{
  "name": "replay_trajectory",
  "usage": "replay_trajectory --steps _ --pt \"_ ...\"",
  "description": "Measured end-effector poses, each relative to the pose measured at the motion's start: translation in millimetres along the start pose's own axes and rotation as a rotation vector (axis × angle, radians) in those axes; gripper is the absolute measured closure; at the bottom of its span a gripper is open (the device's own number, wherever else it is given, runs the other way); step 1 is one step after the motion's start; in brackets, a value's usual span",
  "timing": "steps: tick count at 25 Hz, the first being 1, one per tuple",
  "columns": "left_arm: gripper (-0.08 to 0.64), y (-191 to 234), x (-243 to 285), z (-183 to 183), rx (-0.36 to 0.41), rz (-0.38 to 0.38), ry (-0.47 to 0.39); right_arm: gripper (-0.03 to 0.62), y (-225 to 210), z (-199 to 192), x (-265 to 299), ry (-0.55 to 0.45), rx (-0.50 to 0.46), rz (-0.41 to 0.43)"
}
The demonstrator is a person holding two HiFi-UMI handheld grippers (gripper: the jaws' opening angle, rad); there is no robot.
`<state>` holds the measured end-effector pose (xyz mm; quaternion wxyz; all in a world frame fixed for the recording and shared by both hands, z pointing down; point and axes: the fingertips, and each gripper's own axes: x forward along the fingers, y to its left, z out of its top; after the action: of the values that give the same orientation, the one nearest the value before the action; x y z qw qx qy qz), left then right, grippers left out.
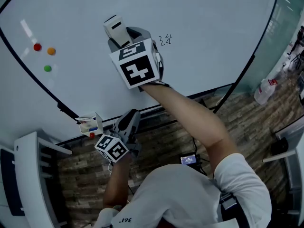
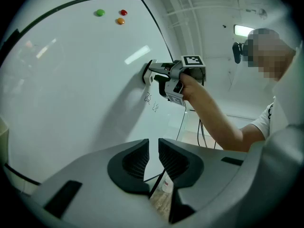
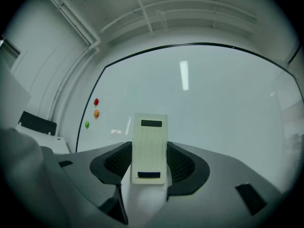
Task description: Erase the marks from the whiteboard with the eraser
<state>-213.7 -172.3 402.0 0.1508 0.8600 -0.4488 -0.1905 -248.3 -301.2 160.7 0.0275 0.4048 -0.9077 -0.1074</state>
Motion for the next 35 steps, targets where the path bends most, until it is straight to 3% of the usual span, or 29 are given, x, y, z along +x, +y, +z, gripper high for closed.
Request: replay_trajectory --steps 4,12,20,35 --pt "0.508 1 -2 -1 0.016 -0.003 -0.005 0.344 24 -7 -2 0.018 -0.051 0.088" --pt "0.508 7 -11 -2 0.01 0.06 0.007 0.344 30 -29 -29 -0.008 -0.074 0.119" --pt "0.508 9 0 -1 0.011 0.086 0.008 0.344 -12 -54 -56 0.001 -0.136 0.053" --pt "0.508 -23 53 -11 0.021 0.047 0.018 0.342 -143 -113 -118 0.074 -0.094 -0.108"
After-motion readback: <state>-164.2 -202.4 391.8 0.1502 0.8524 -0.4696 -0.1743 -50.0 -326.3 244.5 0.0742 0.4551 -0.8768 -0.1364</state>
